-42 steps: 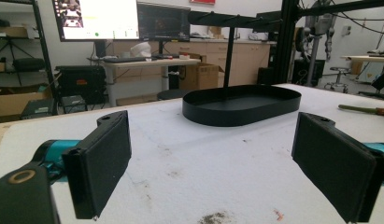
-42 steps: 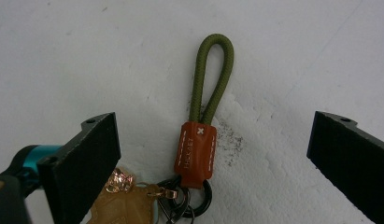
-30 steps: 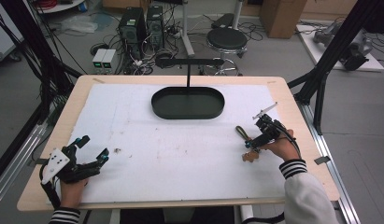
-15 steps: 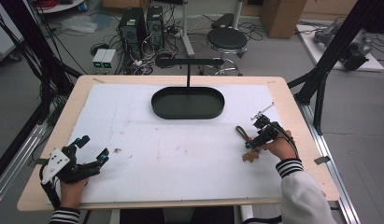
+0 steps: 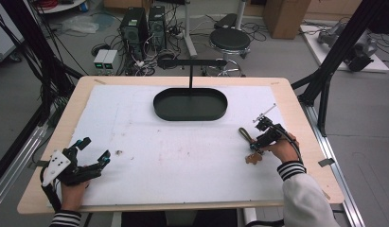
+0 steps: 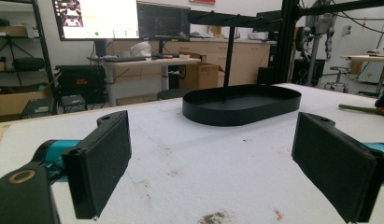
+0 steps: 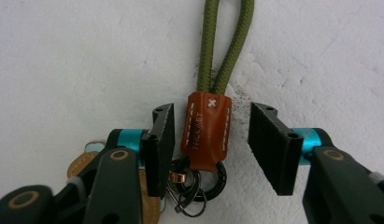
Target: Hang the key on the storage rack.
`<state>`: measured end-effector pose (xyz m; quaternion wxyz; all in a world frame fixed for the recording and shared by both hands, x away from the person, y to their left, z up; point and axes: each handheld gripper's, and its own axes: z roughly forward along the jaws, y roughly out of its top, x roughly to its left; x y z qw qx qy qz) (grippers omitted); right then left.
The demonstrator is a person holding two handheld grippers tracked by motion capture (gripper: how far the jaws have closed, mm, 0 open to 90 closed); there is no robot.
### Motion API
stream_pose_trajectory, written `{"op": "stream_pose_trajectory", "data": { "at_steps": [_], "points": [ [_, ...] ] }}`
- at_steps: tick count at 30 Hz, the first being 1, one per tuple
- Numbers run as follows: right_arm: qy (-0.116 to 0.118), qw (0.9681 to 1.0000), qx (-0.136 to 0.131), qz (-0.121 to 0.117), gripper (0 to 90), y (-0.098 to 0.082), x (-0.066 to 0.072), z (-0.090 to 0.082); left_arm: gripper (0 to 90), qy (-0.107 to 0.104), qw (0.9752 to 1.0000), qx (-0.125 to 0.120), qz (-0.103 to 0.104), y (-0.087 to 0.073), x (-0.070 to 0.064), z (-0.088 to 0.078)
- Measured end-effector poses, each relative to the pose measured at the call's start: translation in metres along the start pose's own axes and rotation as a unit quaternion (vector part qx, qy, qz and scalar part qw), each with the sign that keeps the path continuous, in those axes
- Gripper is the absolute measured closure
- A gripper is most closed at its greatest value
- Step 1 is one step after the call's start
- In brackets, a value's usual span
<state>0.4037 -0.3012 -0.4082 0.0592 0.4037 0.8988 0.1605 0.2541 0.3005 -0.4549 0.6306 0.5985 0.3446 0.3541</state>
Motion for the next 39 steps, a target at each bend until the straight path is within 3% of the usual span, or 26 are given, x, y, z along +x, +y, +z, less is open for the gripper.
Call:
{"op": "stream_pose_trajectory", "data": {
  "at_steps": [8, 20, 24, 39],
  "points": [
    [0.005, 1.0, 0.006, -0.005, 62.2, 0.0029, 0.001, -0.0007, 12.4, 0.0, 1.0, 0.001, 0.001, 0.0, 0.0002, -0.0001],
    [0.008, 0.9998, 0.017, -0.007, 68.3, 0.0048, 0.0006, 0.001, 12.4, 0.0, 1.0, 0.0, 0.0, 0.0, 0.0002, 0.0],
    [0.011, 0.9998, 0.015, 0.003, 72.2, 0.004, -0.0005, -0.0009, 12.4, 0.0, 1.0, 0.0, 0.0, 0.0, 0.0001, 0.0],
    [0.004, 0.9998, 0.015, -0.013, 74.1, 0.0049, 0.0008, -0.0017, 12.4, 0.0, 1.0, 0.001, 0.0, 0.0, 0.0002, 0.0]
  ]
}}
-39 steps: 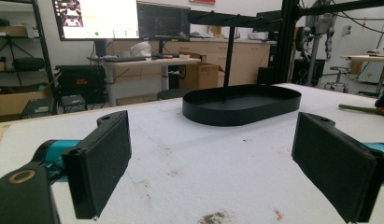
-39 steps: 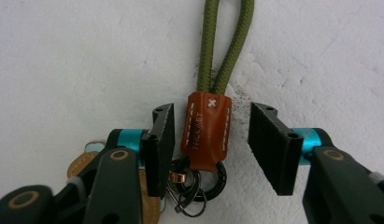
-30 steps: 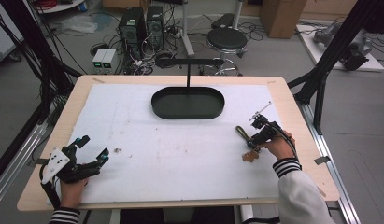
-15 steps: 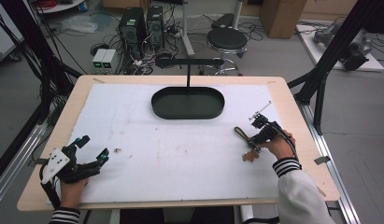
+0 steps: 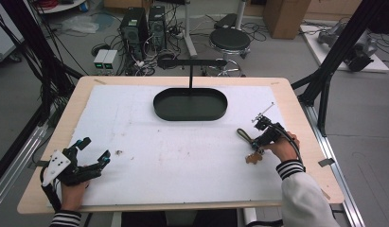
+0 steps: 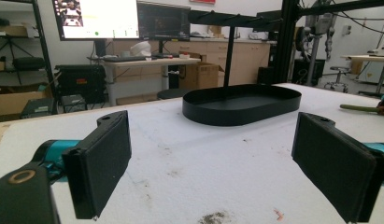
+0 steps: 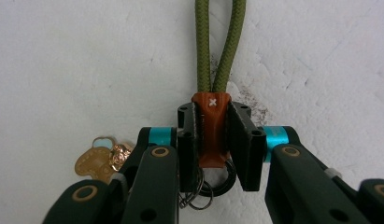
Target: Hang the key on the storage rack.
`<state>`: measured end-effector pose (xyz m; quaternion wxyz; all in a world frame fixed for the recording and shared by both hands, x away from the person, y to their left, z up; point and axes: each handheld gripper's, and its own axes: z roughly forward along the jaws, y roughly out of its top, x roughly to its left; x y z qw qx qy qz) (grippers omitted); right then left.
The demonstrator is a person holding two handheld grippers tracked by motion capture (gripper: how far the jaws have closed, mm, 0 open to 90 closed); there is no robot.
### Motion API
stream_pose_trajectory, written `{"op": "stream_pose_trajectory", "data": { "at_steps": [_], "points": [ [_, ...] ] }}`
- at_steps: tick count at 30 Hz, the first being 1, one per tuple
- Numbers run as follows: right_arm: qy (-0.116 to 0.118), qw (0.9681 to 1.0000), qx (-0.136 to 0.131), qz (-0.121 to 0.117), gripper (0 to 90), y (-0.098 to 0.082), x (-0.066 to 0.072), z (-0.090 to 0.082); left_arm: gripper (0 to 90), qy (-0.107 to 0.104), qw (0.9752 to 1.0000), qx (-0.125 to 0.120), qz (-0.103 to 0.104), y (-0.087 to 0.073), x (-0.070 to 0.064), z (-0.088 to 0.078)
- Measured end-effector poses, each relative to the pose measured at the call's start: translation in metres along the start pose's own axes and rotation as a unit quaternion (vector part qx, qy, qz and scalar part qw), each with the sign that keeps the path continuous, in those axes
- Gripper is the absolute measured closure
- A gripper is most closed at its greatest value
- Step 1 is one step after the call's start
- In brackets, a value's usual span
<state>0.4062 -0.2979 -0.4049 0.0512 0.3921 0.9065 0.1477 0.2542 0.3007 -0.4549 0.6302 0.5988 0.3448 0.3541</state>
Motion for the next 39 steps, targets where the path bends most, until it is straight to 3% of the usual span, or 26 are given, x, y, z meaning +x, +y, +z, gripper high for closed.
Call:
{"op": "stream_pose_trajectory", "data": {
  "at_steps": [3, 5, 8, 9, 10, 14, 15, 16, 22, 26, 27, 29, 39],
  "points": [
    [-0.002, 0.9999, -0.012, -0.004, 74.1, 0.0, 0.001, -0.003, 12.4, 0.0, 1.0, 0.0, 0.0, 0.0, 0.0, 0.0],
    [0.004, 0.999, -0.044, -0.005, 74.1, 0.001, 0.001, -0.01, 12.4, 0.0, 1.0, 0.0, -0.001, 0.0, 0.0, 0.0],
    [0.003, 0.9978, -0.066, -0.007, 74.1, 0.003, 0.002, -0.015, 12.4, 0.001, 1.0, 0.0, -0.002, 0.0, 0.0, 0.0],
    [0.006, 0.9953, -0.097, -0.007, 74.0, 0.005, 0.003, -0.022, 12.4, 0.001, 1.0, -0.001, -0.003, 0.0, 0.0, 0.0],
    [0.006, 0.9953, -0.097, -0.007, 74.0, 0.005, 0.003, -0.022, 12.4, 0.001, 1.0, -0.001, -0.003, 0.0, 0.0, 0.0],
    [0.021, 0.9857, -0.167, 0.006, 74.0, 0.01, 0.003, -0.034, 12.4, 0.001, 1.0, -0.001, -0.003, 0.0, 0.0, 0.0],
    [0.019, 0.9817, -0.19, 0.005, 74.0, 0.011, 0.003, -0.037, 12.4, 0.001, 1.0, -0.001, -0.004, 0.0, 0.0, 0.0],
    [0.019, 0.9817, -0.19, 0.005, 74.0, 0.011, 0.003, -0.037, 12.4, 0.001, 1.0, -0.001, -0.004, 0.0, 0.0, 0.0],
    [0.002, 0.9648, -0.263, 0.01, 74.0, 0.02, 0.005, -0.049, 12.4, 0.001, 1.0, -0.001, -0.003, 0.0, 0.0, 0.0],
    [-0.011, 0.9568, -0.291, 0.003, 74.0, 0.028, 0.008, -0.056, 12.4, 0.0, 1.0, 0.0, -0.004, 0.0, 0.0, 0.0],
    [-0.017, 0.9525, -0.304, -0.001, 74.1, 0.032, 0.009, -0.059, 12.4, 0.0, 1.0, -0.001, -0.004, 0.0, 0.0, 0.0],
    [-0.016, 0.9512, -0.308, 0.002, 74.1, 0.033, 0.01, -0.06, 12.4, 0.0, 1.0, -0.001, -0.004, 0.0, 0.0, 0.0],
    [-0.032, 0.9299, -0.366, 0.002, 74.0, 0.057, 0.013, -0.071, 12.4, 0.0, 1.0, -0.001, -0.004, 0.0, 0.0, 0.0]
  ]
}}
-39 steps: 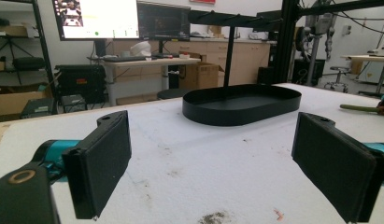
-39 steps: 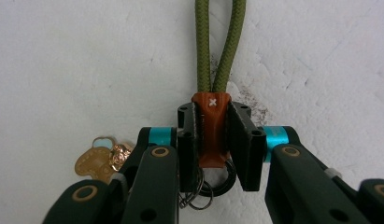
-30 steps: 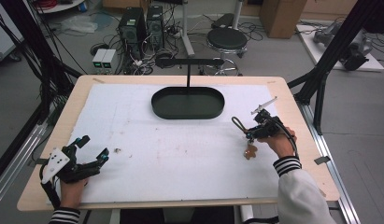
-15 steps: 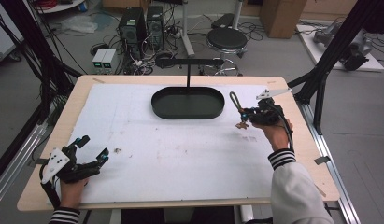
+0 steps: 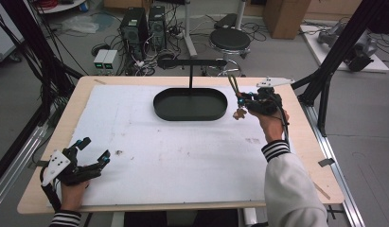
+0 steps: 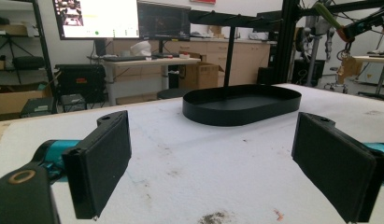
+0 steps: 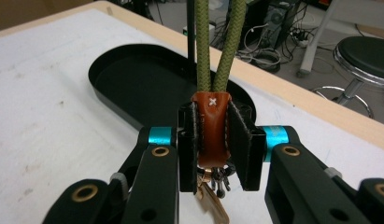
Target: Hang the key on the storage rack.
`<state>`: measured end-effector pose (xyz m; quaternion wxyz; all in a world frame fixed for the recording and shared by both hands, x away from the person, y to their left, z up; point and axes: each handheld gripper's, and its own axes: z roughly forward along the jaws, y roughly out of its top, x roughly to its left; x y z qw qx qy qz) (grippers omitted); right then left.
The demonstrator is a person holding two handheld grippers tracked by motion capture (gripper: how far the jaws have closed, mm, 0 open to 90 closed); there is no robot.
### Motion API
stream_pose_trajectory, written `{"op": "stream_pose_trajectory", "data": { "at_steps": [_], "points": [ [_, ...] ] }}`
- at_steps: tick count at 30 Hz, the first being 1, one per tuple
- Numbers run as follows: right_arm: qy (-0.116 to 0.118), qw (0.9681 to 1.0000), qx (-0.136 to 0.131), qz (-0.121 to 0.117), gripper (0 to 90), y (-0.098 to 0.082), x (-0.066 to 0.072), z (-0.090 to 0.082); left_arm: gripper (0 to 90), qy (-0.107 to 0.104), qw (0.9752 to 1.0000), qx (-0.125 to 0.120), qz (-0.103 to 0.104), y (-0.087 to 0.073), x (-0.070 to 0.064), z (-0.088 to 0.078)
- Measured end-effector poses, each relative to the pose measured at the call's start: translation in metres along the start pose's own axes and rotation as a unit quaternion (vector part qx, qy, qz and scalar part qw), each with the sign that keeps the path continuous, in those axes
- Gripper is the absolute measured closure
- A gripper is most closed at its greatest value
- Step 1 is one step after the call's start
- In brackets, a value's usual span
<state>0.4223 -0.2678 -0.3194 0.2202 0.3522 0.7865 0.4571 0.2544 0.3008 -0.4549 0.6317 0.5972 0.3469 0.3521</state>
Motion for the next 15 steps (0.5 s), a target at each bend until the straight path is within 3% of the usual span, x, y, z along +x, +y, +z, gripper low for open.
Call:
{"op": "stream_pose_trajectory", "data": {
  "at_steps": [15],
  "points": [
    [-0.031, 0.9988, -0.037, -0.001, 74.0, 0.026, 0.003, 0.023, 12.4, 0.0, 1.0, 0.0, -0.001, 0.0, 0.0, 0.0]
  ]
}}
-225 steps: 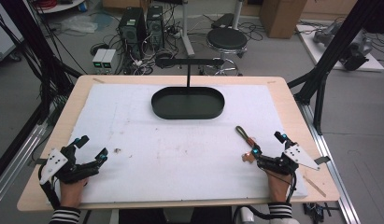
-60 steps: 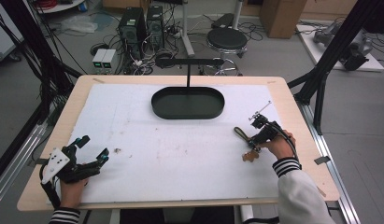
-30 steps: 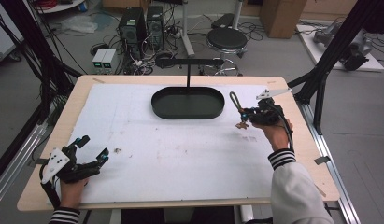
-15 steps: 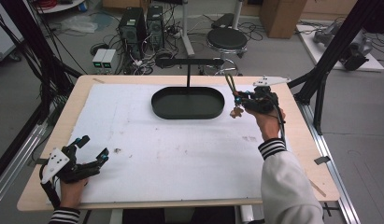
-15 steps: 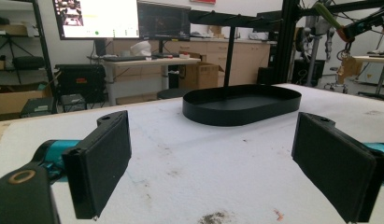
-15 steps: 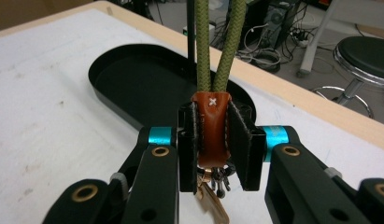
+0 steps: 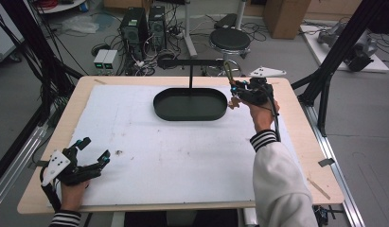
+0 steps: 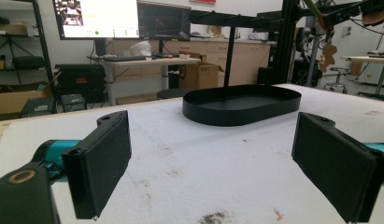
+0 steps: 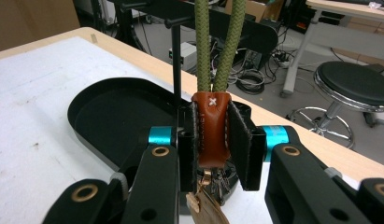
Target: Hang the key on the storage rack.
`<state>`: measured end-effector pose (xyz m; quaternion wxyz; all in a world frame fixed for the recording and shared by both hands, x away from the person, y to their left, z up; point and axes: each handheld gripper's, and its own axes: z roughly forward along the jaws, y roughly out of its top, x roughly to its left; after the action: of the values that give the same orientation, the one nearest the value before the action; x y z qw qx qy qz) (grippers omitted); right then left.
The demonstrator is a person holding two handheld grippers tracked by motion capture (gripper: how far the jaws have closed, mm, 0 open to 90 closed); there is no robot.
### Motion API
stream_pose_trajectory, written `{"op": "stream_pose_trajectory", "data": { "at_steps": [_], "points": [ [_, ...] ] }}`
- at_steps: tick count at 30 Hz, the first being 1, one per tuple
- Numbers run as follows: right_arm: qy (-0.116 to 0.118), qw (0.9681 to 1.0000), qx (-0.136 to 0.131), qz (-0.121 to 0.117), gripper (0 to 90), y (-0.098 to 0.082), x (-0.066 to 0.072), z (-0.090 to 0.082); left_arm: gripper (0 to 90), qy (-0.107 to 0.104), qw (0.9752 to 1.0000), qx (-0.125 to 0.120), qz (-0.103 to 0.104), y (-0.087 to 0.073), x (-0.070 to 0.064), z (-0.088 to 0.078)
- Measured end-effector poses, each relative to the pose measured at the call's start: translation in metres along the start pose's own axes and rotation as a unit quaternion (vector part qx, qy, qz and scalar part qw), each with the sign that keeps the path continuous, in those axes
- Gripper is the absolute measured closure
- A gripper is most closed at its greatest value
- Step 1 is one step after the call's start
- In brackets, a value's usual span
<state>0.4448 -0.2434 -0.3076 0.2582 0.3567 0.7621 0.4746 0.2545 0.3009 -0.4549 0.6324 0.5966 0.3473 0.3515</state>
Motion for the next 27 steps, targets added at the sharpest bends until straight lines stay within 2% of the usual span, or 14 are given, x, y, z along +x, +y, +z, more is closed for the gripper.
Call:
{"op": "stream_pose_trajectory", "data": {
  "at_steps": [9, 16, 22, 27],
  "points": [
    [-0.012, 0.9999, 0.001, 0.007, 74.0, 0.003, -0.002, 0.018, 12.4, 0.0, 1.0, 0.0, 0.0, 0.0, 0.0, 0.0],
    [-0.024, 0.9997, 0.005, -0.002, 73.9, 0.007, -0.002, 0.027, 12.4, 0.0, 1.0, 0.0, 0.0, 0.0, 0.0, 0.0],
    [-0.026, 0.9996, 0.007, 0.011, 73.9, 0.005, -0.003, 0.033, 12.4, 0.0, 1.0, 0.0, 0.0, 0.0, 0.0, 0.0],
    [-0.032, 0.9993, 0.011, 0.012, 73.9, 0.003, -0.004, 0.039, 12.4, 0.0, 1.0, 0.0, -0.001, 0.0, 0.0, 0.0]
  ]
}}
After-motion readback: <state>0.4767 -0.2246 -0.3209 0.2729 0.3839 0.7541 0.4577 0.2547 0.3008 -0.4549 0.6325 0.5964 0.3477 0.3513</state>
